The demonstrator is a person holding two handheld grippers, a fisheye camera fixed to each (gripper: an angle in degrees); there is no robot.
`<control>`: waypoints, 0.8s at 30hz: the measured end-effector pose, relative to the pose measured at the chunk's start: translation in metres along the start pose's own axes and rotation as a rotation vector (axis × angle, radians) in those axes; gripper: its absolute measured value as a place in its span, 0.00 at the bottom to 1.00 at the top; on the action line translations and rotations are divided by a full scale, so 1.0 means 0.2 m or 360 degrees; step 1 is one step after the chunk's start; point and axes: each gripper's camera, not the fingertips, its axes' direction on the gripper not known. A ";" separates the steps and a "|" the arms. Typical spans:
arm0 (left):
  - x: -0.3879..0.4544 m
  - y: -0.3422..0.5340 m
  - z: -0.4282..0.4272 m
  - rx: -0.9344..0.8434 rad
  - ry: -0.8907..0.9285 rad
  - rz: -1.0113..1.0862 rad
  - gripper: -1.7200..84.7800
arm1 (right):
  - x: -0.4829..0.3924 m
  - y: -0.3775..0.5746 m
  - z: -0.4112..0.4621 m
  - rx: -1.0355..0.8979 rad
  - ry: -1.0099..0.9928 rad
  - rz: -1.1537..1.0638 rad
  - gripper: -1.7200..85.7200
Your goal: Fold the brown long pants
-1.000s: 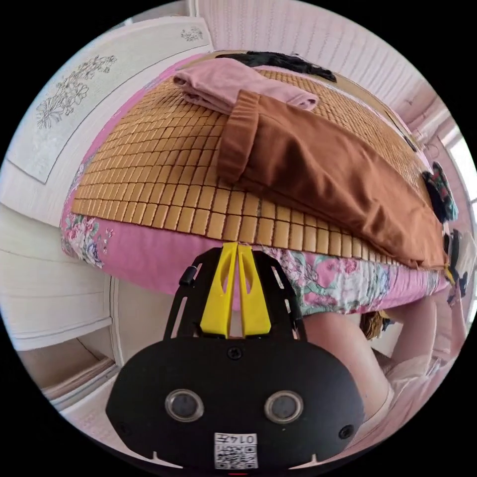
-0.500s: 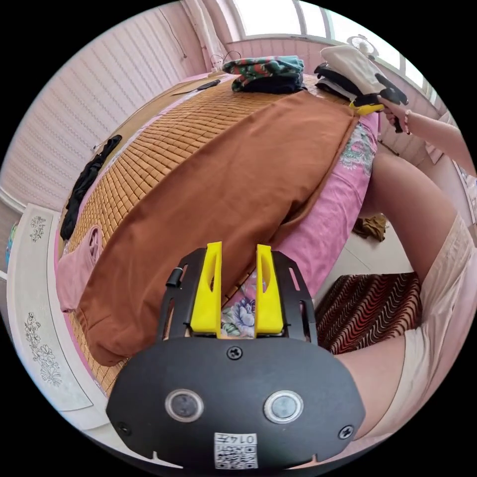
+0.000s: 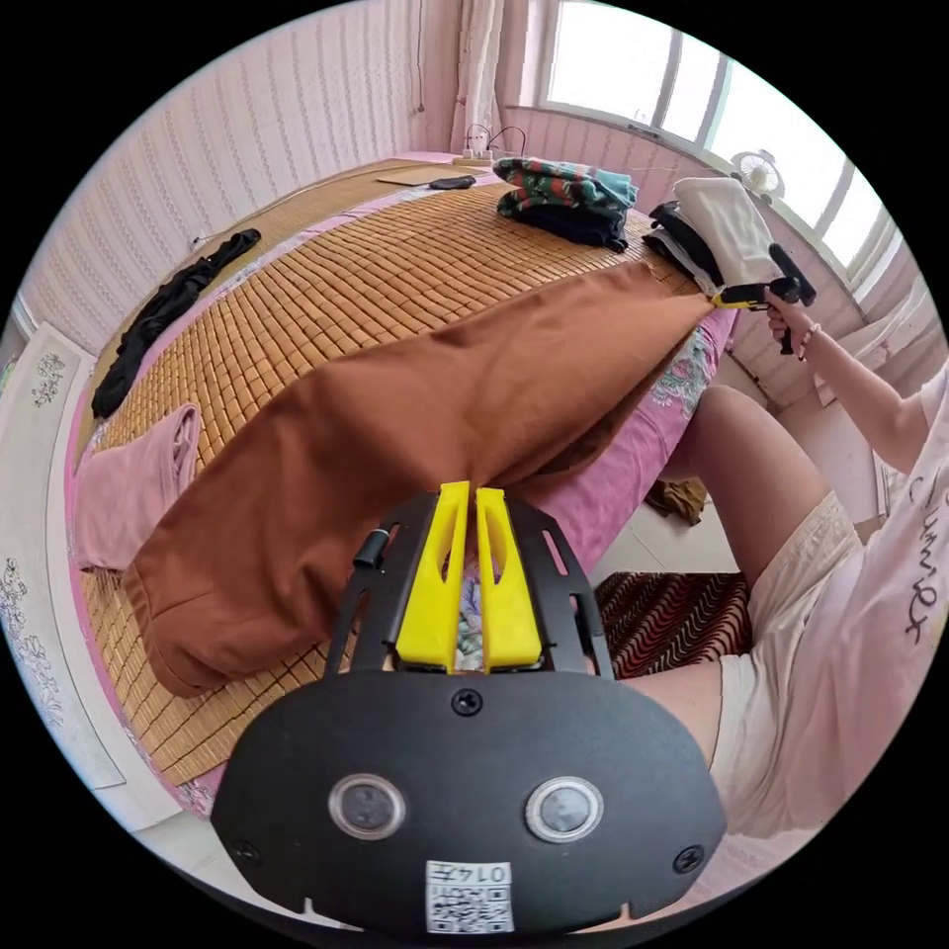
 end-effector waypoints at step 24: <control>0.10 -0.03 0.23 -0.0135 -0.0139 -0.0049 0.03 | -0.27 -0.48 0.06 0.0159 0.0189 -0.0264 0.02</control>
